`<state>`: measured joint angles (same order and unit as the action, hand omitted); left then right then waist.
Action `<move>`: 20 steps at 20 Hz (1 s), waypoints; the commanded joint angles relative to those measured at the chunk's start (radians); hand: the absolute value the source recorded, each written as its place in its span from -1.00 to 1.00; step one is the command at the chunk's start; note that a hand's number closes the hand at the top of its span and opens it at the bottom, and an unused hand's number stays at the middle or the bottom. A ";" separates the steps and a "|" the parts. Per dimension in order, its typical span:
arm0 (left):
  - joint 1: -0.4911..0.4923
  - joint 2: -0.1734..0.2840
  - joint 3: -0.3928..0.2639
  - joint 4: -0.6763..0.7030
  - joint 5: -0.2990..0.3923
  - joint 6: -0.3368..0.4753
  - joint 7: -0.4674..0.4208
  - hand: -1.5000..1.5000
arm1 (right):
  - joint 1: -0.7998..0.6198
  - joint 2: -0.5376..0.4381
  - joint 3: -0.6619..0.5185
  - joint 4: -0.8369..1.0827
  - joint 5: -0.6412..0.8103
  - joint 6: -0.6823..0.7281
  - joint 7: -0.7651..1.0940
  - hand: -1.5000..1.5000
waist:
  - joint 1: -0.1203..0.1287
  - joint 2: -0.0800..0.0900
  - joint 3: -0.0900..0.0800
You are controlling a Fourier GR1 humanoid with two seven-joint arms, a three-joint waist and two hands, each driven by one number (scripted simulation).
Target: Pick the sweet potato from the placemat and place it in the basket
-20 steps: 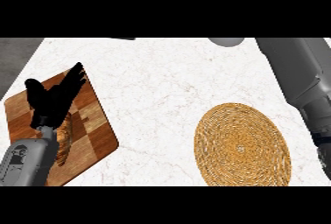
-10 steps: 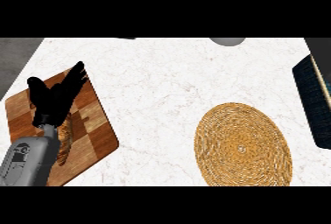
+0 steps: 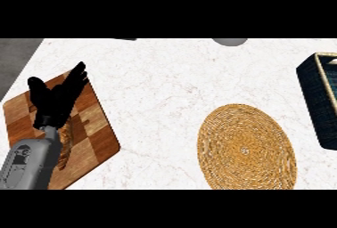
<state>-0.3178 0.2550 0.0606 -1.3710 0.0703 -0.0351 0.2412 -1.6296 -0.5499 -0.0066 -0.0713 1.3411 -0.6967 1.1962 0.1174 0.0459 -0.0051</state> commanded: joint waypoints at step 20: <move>0.068 0.018 0.037 -0.007 0.005 -0.004 -0.026 0.00 | 0.164 -0.054 0.014 0.026 0.021 -0.136 0.246 1.00 | -0.066 -0.025 0.005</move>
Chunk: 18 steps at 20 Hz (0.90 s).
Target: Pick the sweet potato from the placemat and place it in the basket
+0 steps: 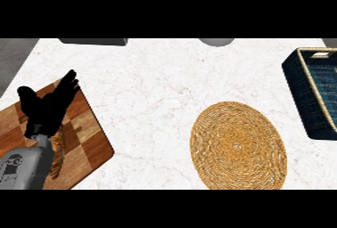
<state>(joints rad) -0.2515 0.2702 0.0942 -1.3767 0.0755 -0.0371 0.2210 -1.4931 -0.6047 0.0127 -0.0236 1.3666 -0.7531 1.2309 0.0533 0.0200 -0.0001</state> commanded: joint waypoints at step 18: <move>0.045 -0.003 0.021 0.011 0.003 -0.012 -0.047 0.00 | 0.163 -0.084 -0.027 -0.078 -0.006 -0.294 0.226 -1.00 | -0.009 -0.001 0.000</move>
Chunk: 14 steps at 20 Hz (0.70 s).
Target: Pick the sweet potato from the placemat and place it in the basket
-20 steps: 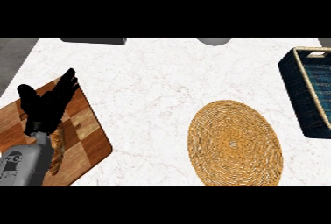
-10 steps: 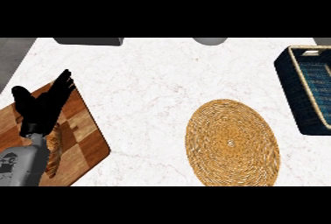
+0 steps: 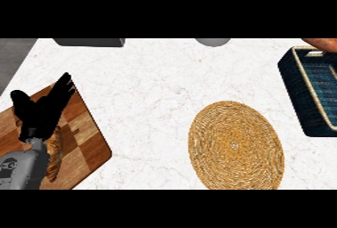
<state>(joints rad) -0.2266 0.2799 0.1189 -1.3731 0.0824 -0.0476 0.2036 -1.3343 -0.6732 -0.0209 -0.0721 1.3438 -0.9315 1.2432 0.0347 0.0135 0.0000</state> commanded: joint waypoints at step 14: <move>0.050 0.024 0.044 0.008 0.003 0.019 0.023 0.00 | 0.012 -0.053 -0.117 -0.170 -0.003 -0.301 0.205 -1.00 | -0.089 -0.052 -0.006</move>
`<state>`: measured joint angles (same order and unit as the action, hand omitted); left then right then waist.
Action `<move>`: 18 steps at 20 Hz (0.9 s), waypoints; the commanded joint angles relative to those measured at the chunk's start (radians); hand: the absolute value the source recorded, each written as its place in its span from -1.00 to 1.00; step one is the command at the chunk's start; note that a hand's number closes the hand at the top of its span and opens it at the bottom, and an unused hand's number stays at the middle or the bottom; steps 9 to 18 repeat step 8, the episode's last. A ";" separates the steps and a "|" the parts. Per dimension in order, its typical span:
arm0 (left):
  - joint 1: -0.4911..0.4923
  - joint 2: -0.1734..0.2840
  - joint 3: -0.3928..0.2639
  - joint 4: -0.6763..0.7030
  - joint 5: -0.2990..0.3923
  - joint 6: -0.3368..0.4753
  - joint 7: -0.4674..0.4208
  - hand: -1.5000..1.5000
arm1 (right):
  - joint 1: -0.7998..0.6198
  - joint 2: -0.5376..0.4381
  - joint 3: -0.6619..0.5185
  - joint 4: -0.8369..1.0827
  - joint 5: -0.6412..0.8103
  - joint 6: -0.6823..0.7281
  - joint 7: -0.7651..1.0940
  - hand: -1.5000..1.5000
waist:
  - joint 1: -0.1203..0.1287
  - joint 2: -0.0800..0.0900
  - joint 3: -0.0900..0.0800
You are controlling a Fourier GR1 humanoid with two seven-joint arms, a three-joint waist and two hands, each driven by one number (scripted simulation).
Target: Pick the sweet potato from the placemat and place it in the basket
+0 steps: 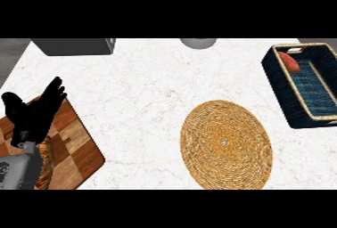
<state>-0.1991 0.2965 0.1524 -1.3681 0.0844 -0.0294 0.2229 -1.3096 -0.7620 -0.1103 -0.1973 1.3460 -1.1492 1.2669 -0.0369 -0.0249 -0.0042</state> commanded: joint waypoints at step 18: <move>0.066 0.015 0.041 0.007 0.006 0.015 -0.001 0.00 | 0.073 0.197 -0.081 -0.069 -0.062 -0.048 0.099 -1.00 | -0.083 -0.044 -0.003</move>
